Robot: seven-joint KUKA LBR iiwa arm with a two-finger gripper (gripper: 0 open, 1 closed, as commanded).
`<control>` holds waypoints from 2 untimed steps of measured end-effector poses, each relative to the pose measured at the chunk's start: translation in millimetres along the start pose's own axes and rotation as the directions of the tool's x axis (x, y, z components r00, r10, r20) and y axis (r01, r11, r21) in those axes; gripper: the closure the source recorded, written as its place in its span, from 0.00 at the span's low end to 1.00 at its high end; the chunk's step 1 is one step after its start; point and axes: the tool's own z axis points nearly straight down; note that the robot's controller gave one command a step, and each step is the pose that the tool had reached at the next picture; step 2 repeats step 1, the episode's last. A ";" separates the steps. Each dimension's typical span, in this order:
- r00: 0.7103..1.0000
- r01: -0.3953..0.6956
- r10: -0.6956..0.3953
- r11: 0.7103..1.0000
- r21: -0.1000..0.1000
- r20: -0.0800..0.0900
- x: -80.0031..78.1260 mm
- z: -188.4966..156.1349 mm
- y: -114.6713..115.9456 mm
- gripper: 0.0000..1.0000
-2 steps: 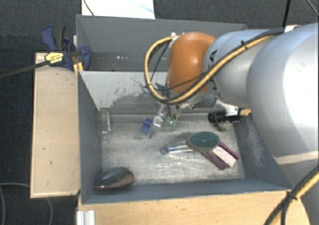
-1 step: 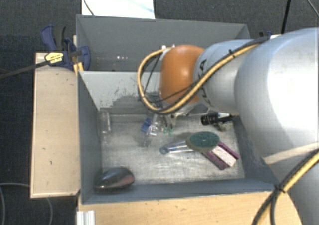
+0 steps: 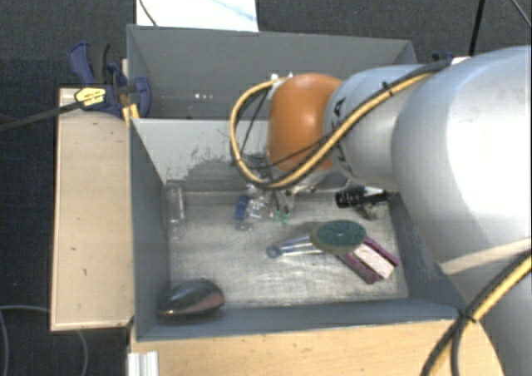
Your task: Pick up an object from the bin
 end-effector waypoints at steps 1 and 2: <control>0.955 0.298 -0.298 0.955 0.000 -0.001 17.8 -176.8 2.5 1.00; 0.955 0.298 -0.298 0.955 0.000 -0.001 17.8 -176.8 2.5 1.00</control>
Offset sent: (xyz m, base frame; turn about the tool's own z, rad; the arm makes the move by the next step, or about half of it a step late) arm -0.0205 0.0062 0.1718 -0.3025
